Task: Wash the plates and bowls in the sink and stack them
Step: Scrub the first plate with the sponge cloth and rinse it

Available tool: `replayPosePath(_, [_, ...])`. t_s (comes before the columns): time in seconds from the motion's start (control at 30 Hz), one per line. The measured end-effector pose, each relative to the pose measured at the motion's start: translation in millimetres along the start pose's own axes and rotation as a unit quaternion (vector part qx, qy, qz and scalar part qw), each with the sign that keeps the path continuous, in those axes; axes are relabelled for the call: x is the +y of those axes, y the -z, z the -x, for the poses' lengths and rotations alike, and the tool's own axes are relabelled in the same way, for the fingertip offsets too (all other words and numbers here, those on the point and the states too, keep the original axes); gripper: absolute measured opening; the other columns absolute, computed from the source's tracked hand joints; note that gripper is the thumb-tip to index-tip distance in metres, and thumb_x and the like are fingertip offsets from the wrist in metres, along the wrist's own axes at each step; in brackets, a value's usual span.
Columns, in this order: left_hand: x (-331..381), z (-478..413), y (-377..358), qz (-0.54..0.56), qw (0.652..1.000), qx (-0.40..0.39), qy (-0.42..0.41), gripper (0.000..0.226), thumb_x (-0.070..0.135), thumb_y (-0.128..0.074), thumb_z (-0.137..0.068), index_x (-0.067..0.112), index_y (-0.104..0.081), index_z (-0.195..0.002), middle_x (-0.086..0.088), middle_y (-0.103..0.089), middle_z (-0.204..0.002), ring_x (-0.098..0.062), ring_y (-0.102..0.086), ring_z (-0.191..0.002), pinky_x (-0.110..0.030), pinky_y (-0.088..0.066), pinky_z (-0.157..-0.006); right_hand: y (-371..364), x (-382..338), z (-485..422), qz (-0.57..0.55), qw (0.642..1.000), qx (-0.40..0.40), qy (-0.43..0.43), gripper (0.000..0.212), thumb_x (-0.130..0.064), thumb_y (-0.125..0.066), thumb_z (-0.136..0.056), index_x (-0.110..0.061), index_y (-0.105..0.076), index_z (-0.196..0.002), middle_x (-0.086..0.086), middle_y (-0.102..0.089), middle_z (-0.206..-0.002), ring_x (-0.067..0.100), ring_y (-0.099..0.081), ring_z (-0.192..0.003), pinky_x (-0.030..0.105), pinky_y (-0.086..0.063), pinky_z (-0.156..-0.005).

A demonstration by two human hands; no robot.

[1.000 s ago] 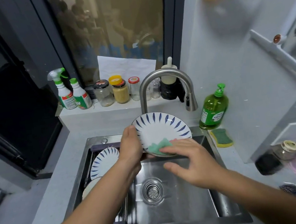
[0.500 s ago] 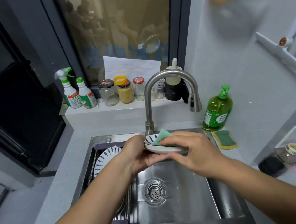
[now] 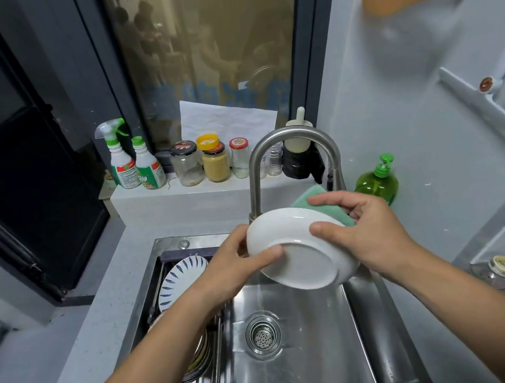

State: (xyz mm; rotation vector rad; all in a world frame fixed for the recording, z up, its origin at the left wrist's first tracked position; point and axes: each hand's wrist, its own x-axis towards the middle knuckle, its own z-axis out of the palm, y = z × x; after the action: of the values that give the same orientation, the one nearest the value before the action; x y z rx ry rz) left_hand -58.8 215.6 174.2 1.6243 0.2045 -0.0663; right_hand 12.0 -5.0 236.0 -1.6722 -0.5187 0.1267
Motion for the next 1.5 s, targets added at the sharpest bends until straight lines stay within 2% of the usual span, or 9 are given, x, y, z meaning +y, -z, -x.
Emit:
replayPosePath(0.17, [-0.4,-1.3,-6.5,0.142,0.987,0.053,-0.063,0.055,0.017,-0.090,-0.063,0.010,-0.069,-0.113,-0.012,-0.078,-0.106,-0.026,-0.074,-0.097,-0.033,-0.062,-0.080,-2.1,-4.1,-3.3,-0.033,0.999,0.033,0.029,0.040,0.004,-0.080,-0.075,-0.025,-0.073,-0.101,-0.007,-0.076,-0.102,0.000,-0.069,-0.096,0.016,-0.052,-0.086])
replayPosePath(0.33, [7.5,3.4,-10.8,0.182,0.980,0.072,-0.043,0.050,0.018,-0.091,-0.062,0.010,-0.072,-0.107,-0.017,-0.078,-0.104,-0.031,-0.075,-0.092,-0.042,-0.063,-0.082,-5.6,0.0,5.9,0.015,0.987,0.124,0.097,0.033,-0.002,-0.075,-0.085,-0.030,-0.074,-0.101,-0.017,-0.075,-0.105,0.004,-0.070,-0.100,0.021,-0.052,-0.090])
replayPosePath(0.47, [13.4,2.7,-9.2,0.192,0.979,0.060,-0.039,0.052,0.023,-0.092,-0.059,0.011,-0.073,-0.106,-0.020,-0.077,-0.106,-0.030,-0.075,-0.090,-0.042,-0.062,-0.083,-5.4,9.1,10.6,0.115,0.971,0.081,0.191,0.043,-0.016,-0.057,-0.098,-0.032,-0.053,-0.137,-0.030,-0.065,-0.123,-0.005,-0.060,-0.117,0.018,-0.047,-0.099])
replayPosePath(0.6, [18.7,1.5,-16.2,0.148,0.987,0.052,-0.035,0.044,0.014,-0.089,-0.065,0.009,-0.072,-0.106,-0.020,-0.077,-0.105,-0.028,-0.073,-0.088,-0.036,-0.062,-0.076,-12.7,9.8,-2.6,0.248,0.928,-0.021,0.276,0.035,-0.033,-0.049,-0.101,-0.015,-0.069,-0.124,-0.002,-0.066,-0.131,0.016,-0.056,-0.129,0.044,-0.045,-0.106])
replayPosePath(0.77, [23.1,-2.2,-13.2,0.113,0.990,0.081,-0.034,0.048,0.015,-0.090,-0.061,0.005,-0.071,-0.104,-0.021,-0.077,-0.102,-0.026,-0.073,-0.084,-0.036,-0.062,-0.074,-16.8,6.1,-19.9,0.223,0.964,-0.075,0.121,0.018,-0.038,-0.059,-0.089,-0.025,-0.057,-0.077,-0.007,-0.056,-0.134,0.007,-0.053,-0.125,0.036,-0.041,-0.106])
replayPosePath(1.0, [22.8,-4.2,2.6,0.077,0.994,0.074,-0.035,0.053,0.019,-0.091,-0.062,0.005,-0.070,-0.109,-0.019,-0.076,-0.104,-0.028,-0.074,-0.091,-0.037,-0.062,-0.076,-9.0,23.6,-12.1,0.194,0.974,-0.103,0.047,0.047,-0.031,-0.048,-0.100,-0.024,-0.041,-0.146,-0.008,-0.053,-0.140,0.006,-0.048,-0.129,0.032,-0.035,-0.113])
replayPosePath(1.13, [20.1,-8.3,-18.3,0.053,0.997,0.032,-0.052,0.046,0.015,-0.092,-0.065,0.006,-0.072,-0.105,-0.022,-0.075,-0.106,-0.028,-0.072,-0.091,-0.050,-0.059,-0.087,-26.3,8.0,-34.5,0.360,0.912,-0.147,0.130,0.048,-0.037,-0.038,-0.099,-0.020,-0.054,-0.140,-0.005,-0.057,-0.138,0.016,-0.048,-0.128,0.040,-0.038,-0.108])
replayPosePath(1.27, [16.3,-7.3,-7.3,0.076,0.995,0.058,-0.038,0.052,0.014,-0.091,-0.061,0.001,-0.069,-0.107,-0.025,-0.074,-0.106,-0.031,-0.072,-0.089,-0.044,-0.060,-0.081,-9.0,18.5,-28.7,0.252,0.957,-0.138,0.034,0.047,-0.030,-0.054,-0.102,-0.020,-0.045,-0.147,-0.009,-0.051,-0.142,0.006,-0.047,-0.130,0.021,-0.032,-0.108])
replayPosePath(1.5, [16.7,-10.2,3.6,0.148,0.984,0.080,-0.053,0.051,0.016,-0.093,-0.060,0.012,-0.072,-0.107,-0.017,-0.078,-0.102,-0.029,-0.074,-0.089,-0.037,-0.063,-0.075,5.8,16.9,-32.7,0.074,0.990,-0.120,-0.024,0.020,-0.019,-0.061,-0.098,-0.027,-0.061,-0.116,-0.006,-0.068,-0.116,0.010,-0.064,-0.107,0.032,-0.050,-0.096])
